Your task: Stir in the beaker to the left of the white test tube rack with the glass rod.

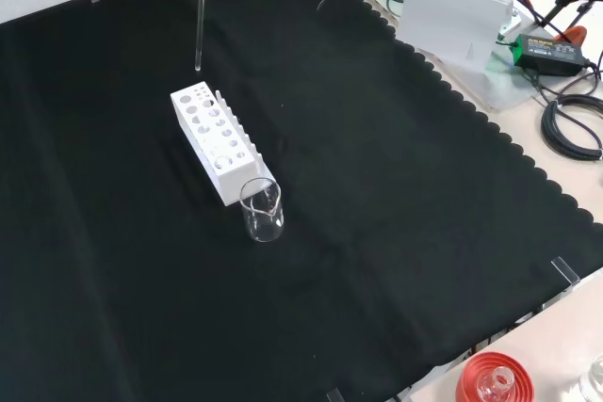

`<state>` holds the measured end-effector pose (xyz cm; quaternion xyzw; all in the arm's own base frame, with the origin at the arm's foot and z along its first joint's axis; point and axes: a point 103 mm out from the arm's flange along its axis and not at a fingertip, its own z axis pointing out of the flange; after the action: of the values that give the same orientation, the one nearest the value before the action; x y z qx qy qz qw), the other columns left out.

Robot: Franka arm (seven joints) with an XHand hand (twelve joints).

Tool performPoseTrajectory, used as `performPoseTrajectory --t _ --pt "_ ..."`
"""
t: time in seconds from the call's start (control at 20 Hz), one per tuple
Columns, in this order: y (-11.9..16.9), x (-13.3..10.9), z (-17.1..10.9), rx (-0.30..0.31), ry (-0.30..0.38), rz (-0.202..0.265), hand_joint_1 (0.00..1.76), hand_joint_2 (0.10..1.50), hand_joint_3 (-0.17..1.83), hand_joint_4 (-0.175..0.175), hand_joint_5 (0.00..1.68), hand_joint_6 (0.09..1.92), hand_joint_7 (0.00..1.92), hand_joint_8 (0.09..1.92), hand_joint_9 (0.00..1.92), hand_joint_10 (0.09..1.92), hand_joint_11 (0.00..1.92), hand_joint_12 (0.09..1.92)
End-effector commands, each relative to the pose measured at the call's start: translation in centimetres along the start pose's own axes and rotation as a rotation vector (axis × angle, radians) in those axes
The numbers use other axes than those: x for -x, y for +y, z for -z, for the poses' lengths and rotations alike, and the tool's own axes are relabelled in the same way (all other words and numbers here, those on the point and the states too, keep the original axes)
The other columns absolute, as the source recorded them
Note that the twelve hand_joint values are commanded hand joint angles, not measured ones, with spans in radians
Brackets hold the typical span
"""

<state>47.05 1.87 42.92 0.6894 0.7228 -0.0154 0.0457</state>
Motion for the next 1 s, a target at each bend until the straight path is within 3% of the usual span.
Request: performPoseTrajectory --t 0.05,0.25,0.5,1.0 --pt "0.0 -0.2 0.1 0.002 -0.001 0.002 1.3 0.66 0.83 -0.175 0.98 1.04 1.22 1.06 1.67 0.63 1.57 0.75" --pt "0.1 -0.3 0.1 -0.001 -0.005 -0.003 1.3 0.66 0.83 -0.175 0.98 1.04 1.22 1.06 1.67 0.63 1.57 0.76" --pt "0.8 -0.9 -0.4 -0.011 -0.003 0.001 1.19 0.73 0.76 -0.175 1.03 1.12 1.46 0.83 1.7 0.59 1.57 0.77" --pt "1.6 -3.4 -0.7 -0.015 -0.002 0.043 1.18 0.73 0.76 -0.175 1.03 1.12 1.48 0.8 1.71 0.58 1.58 0.77"
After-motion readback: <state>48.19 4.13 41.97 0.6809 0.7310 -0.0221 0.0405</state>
